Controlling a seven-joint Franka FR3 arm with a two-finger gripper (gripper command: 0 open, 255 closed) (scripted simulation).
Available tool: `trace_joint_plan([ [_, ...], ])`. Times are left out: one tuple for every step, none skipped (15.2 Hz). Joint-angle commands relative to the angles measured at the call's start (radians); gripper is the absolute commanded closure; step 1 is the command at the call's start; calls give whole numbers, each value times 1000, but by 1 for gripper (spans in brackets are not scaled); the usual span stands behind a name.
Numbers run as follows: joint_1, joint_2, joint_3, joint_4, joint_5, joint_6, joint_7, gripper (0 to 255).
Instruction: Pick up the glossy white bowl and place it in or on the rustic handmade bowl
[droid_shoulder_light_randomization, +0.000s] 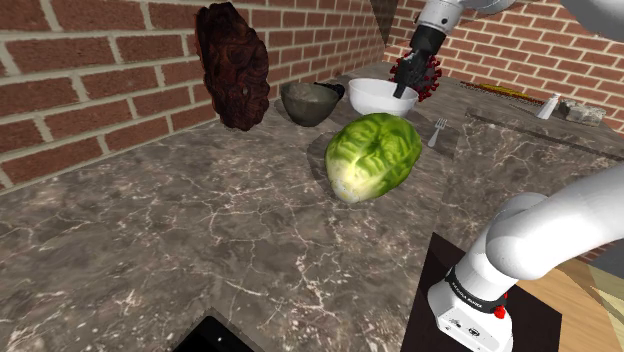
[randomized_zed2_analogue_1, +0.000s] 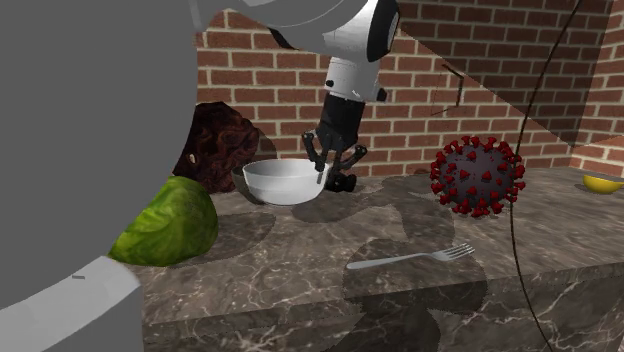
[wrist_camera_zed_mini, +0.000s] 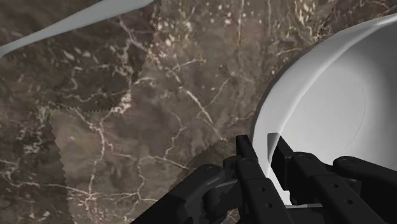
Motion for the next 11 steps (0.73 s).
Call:
trace_joint_plan([
  [2, 9, -1, 36, 2, -28, 3, 255],
  [2, 13, -2, 54, 3, -41, 5, 255],
  [3, 18, -2, 72, 4, -54, 6, 255],
  [4, 23, -2, 90, 5, -67, 8, 255],
  [5, 28, -3, 109, 6, -80, 10, 255],
  [6, 34, -4, 127, 8, -94, 12, 255],
  [7, 40, -4, 147, 9, -107, 13, 255],
  [8, 45, -5, 166, 10, -120, 15, 255],
  [9, 52, -6, 186, 12, -134, 16, 255],
  [10, 58, -7, 206, 13, -148, 18, 255],
  [11, 65, -8, 226, 15, -161, 19, 255],
])
